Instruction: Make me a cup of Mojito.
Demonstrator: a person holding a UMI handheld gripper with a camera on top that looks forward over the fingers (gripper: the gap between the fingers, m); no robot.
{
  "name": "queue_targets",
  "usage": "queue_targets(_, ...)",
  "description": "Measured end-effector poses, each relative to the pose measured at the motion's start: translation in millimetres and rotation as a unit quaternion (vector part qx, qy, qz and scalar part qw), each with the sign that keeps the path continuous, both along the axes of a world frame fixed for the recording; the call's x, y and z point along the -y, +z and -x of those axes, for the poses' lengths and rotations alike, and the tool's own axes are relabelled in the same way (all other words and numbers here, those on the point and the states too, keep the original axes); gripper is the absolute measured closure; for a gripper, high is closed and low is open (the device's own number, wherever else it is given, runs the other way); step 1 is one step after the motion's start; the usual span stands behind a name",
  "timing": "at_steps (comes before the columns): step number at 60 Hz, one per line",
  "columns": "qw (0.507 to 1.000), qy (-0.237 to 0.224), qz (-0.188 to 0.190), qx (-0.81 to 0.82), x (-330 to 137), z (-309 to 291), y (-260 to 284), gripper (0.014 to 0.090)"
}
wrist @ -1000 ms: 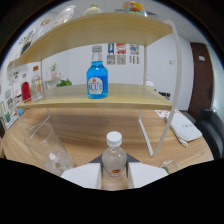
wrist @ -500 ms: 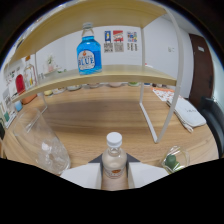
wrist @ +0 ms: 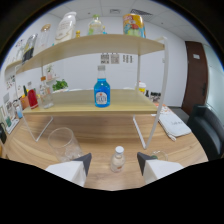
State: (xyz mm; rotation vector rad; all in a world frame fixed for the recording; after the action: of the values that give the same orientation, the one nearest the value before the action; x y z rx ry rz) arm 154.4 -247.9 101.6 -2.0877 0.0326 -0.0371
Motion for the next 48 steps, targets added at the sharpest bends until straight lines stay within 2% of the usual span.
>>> queue_targets(10, 1.0, -0.009, -0.016, 0.006, 35.5, 28.0, 38.7, 0.0196)
queue_targets(25, 1.0, 0.012, -0.007, -0.016, 80.5, 87.4, 38.9, 0.0187)
queue_targets(45, 0.998, 0.039, 0.012, -0.039, 96.6, 128.1, 25.2, 0.0188)
queue_targets(48, 0.998, 0.041, 0.005, -0.04, 94.9, 131.7, 31.1, 0.0192)
